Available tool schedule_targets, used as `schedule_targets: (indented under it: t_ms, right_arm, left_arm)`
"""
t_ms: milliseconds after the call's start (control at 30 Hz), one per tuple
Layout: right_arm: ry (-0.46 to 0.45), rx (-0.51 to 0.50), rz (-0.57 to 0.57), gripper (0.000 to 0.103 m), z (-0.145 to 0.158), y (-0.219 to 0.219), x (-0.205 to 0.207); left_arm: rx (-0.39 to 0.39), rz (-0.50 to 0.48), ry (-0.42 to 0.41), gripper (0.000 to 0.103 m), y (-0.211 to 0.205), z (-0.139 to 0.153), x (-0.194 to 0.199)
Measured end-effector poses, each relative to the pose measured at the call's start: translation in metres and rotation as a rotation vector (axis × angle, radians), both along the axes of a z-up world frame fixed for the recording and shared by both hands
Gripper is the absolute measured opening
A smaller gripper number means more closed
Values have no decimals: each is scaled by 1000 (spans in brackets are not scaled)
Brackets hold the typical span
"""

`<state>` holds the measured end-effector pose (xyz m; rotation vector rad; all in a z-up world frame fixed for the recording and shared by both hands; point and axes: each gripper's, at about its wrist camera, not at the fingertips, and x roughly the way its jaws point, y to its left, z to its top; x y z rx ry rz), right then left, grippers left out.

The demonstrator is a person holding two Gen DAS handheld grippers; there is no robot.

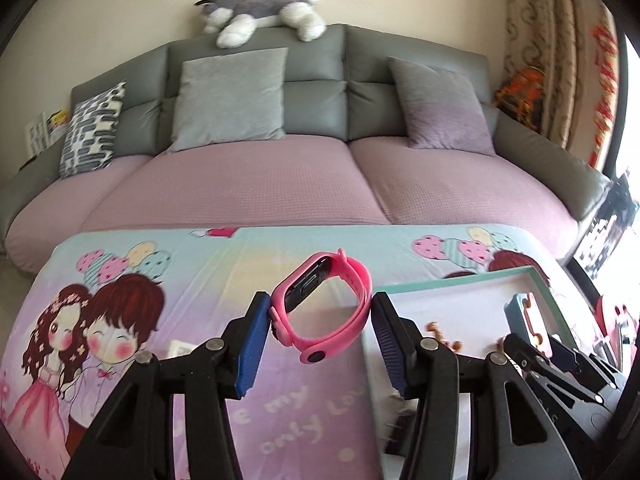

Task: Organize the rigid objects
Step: 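Lift the pink watch and orange toy knife and carry both over the green tray, then open the left tool to drop the pink watch while the right tool releases the orange toy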

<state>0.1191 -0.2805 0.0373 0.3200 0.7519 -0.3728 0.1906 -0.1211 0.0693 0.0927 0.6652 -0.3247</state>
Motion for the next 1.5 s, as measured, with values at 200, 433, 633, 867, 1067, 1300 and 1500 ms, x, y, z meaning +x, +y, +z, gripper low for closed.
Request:
schedule_targets:
  t_ms: [200, 433, 633, 867, 1067, 1300, 1500]
  right_arm:
    - [-7, 2, -83, 45, 4, -32, -16]
    - [-8, 28, -120, 45, 0, -53, -26]
    - [18, 45, -108, 45, -11, -58, -22]
    - [29, 63, -84, 45, -19, -58, -18]
    - [48, 77, -71, 45, -25, -59, -16]
    - [108, 61, -73, 45, -35, -60, -11]
    - [136, 64, -75, 45, -40, -62, -9]
  left_arm:
    - [12, -113, -5, 53, -45, -3, -15]
    - [24, -176, 12, 54, -78, -12, -24]
    - [53, -179, 38, 54, -88, -23, -21]
    - [82, -175, 77, 54, -95, -37, -17]
    - [102, -180, 87, 55, -99, -41, -18]
    - [112, -171, 109, 55, -98, -45, -14]
    - [110, -144, 112, 55, -90, -42, -10]
